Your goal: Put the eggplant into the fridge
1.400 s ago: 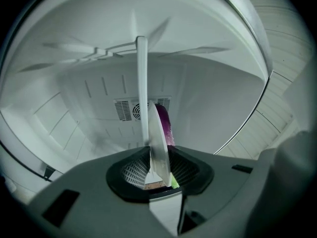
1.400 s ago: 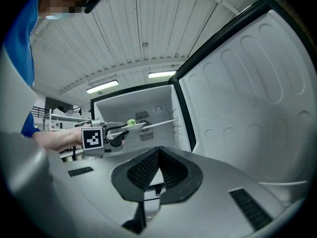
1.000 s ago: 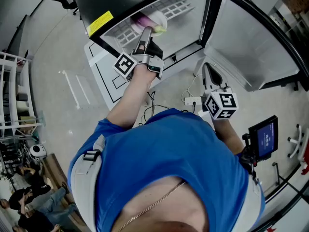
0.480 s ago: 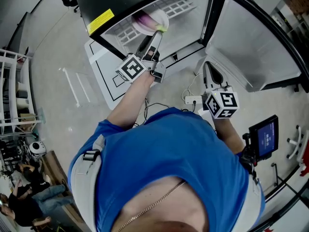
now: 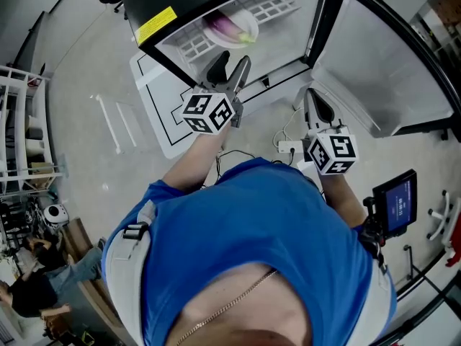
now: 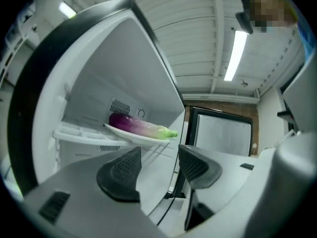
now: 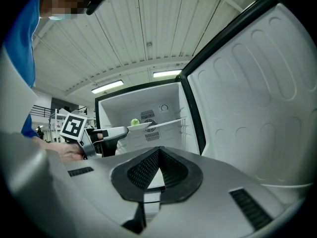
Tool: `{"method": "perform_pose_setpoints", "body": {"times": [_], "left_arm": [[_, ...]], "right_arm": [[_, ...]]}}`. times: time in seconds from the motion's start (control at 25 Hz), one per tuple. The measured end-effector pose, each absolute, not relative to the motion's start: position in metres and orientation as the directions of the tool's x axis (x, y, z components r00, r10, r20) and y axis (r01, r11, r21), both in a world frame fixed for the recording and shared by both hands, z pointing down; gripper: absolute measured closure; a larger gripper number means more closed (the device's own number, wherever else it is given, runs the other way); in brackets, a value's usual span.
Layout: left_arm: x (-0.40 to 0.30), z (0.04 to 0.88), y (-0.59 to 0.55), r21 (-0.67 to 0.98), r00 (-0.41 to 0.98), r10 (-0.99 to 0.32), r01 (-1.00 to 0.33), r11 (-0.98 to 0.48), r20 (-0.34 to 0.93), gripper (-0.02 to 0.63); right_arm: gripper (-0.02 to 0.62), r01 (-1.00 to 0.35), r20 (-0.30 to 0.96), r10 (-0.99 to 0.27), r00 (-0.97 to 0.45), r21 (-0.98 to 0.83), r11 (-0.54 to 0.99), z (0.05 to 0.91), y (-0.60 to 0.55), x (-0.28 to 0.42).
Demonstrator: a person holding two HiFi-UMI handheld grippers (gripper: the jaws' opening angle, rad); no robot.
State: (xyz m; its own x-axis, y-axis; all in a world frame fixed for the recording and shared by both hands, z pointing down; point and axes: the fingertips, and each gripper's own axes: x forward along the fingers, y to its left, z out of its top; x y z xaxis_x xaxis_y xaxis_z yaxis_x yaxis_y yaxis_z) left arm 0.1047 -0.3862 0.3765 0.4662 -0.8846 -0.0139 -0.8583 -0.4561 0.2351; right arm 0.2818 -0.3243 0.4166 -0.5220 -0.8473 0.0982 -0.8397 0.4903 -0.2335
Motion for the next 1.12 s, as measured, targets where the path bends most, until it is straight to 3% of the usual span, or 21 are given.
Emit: {"method": "perform_pose_setpoints", "body": {"times": [0.16, 0.48, 1.12], "left_arm": [[0.107, 0.367, -0.380, 0.058, 0.443, -0.896, -0.894, -0.444, -0.028, 0.362], [0.112, 0.360, -0.385, -0.103, 0.425, -0.905, -0.902, -0.420, -0.024, 0.428], [0.134, 0.363, -0.413, -0.109, 0.482, -0.876, -0.871, -0.479, -0.007, 0.429]], "right_arm": [[0.594, -0.840, 0.096, -0.848, -0.521, -0.230, 0.491, 0.416, -0.323, 0.282], [0.594, -0.848, 0.093, -0.856, -0.508, -0.230, 0.478, 0.414, -0.321, 0.285], [0.594, -0.863, 0.099, -0.871, -0.481, -0.226, 0.451, 0.420, -0.323, 0.294]]}}
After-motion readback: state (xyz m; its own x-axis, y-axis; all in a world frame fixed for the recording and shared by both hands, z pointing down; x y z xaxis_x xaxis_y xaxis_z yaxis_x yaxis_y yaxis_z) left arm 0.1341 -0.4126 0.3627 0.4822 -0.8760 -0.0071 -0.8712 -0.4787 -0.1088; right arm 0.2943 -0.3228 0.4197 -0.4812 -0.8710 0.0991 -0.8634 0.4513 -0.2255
